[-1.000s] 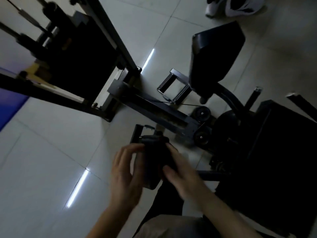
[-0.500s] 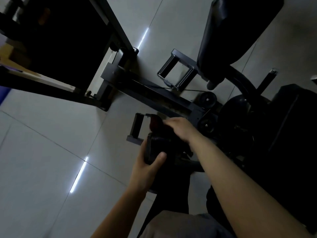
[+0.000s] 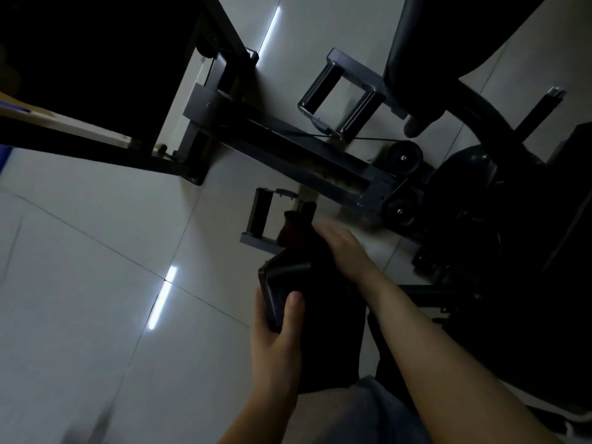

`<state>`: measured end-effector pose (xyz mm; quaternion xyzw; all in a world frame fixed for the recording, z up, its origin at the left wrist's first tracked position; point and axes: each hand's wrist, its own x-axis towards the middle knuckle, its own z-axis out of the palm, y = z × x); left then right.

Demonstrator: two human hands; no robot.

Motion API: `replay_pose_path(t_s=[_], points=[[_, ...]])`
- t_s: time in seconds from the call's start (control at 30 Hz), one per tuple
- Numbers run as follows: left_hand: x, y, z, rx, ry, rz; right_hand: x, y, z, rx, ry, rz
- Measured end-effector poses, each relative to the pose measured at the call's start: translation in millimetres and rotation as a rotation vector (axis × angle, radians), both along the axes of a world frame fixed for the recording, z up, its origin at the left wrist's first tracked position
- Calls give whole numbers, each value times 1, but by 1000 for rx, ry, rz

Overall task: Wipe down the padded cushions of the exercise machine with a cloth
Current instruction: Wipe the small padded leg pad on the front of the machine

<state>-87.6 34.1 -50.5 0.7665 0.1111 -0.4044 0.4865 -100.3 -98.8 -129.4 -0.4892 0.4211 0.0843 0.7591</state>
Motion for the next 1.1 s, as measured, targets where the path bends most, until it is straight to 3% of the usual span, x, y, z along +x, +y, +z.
replay_pose_path(t_s=[0.23,0.4,0.47,0.6,0.67,0.83,0.9,1.0,1.1], points=[[-6,2,-7,15,-120,33,19,-18,-84,53,114,321],[-1,-4,-9,11,-131,-3,-28,-4,-141,130,157,128],[-1,-9,-7,11,-149,-28,-65,13,-166,250,143,7],[3,-19,-3,8,-158,-69,-95,64,-126,436,300,-143],[5,-22,-4,2,-159,-90,-102,80,-116,541,240,-343],[11,-25,-6,-11,-175,-160,-57,32,-129,219,164,-308],[13,-25,-8,-32,-181,-188,-41,11,-128,454,111,-511],[14,-25,-11,-58,-193,-194,-38,13,-131,464,83,-543],[12,-24,-10,-59,-198,-200,-52,47,-132,715,57,-760]])
